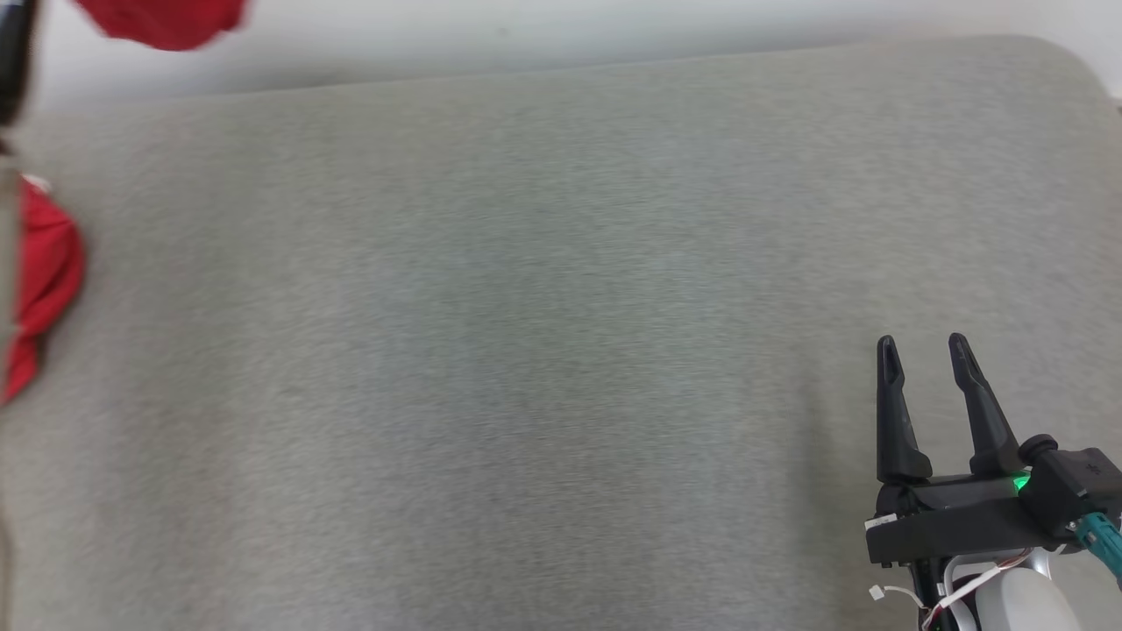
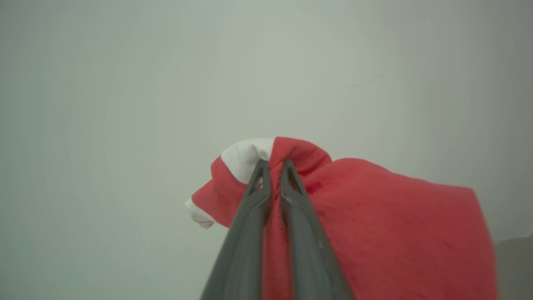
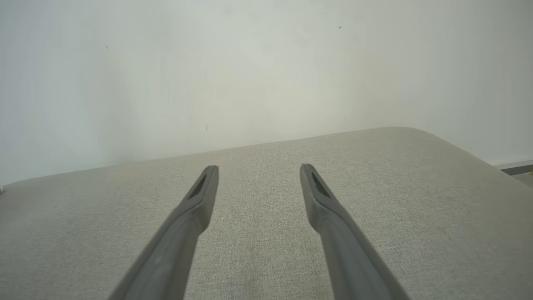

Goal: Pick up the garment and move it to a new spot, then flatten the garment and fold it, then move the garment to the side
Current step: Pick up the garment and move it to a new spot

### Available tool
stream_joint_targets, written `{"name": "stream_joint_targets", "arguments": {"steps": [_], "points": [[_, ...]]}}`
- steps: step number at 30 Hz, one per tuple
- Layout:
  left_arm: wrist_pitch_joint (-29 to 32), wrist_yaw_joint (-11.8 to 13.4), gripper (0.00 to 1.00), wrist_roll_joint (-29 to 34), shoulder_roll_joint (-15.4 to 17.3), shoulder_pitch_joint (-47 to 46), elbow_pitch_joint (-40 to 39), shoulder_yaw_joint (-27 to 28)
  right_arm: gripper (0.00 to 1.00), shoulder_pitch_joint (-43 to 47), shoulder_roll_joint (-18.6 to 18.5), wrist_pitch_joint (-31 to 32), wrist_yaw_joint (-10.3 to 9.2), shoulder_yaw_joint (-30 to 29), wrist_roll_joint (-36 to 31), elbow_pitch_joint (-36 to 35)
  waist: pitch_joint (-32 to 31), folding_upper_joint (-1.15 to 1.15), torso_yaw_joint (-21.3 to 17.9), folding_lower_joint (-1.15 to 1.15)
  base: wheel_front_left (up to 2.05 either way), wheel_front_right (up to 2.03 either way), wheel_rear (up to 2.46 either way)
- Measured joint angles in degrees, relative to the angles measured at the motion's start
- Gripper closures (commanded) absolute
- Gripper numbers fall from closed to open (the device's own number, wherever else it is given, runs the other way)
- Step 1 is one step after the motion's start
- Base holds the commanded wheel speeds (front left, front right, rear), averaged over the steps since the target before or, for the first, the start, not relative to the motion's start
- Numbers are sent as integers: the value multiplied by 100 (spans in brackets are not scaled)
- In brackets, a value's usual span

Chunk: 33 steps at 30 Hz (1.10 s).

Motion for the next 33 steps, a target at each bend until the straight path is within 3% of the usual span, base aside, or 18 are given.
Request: {"name": "stream_joint_targets", "arguments": {"steps": [9,16,28,29,30,31,32,33], "points": [[68,41,100,-199,-709,581,-480,-524,0,-9,83,1,0,-23,15,44,10,0,-606,0,0,0,0],[-186,202,100,-325,-1273,1585,-342,-926,0,-30,133,1,0,-13,33,86,50,1,-959,1,0,0,0],[-771,327,100,-621,-1731,3455,702,-1518,0,-27,186,0,0,129,47,111,78,1,-856,0,0,0,0],[-816,300,93,-620,-1762,3513,811,-1607,0,-28,185,1,0,140,47,116,81,1,-830,1,0,0,0],[-861,288,93,-619,-1786,3563,898,-1680,0,-30,182,1,0,166,46,121,82,1,-805,1,0,0,0],[-929,289,67,-615,-1812,3593,984,-1748,0,-32,179,1,0,188,45,127,80,2,-779,1,0,0,0],[-1002,289,0,-604,-1825,3596,1034,-1819,0,-40,174,1,0,193,45,133,75,1,-752,1,0,0,0],[-1088,290,0,-612,-1847,3594,1059,-1837,0,-42,166,0,0,203,45,129,67,1,-724,1,0,0,0]]}}
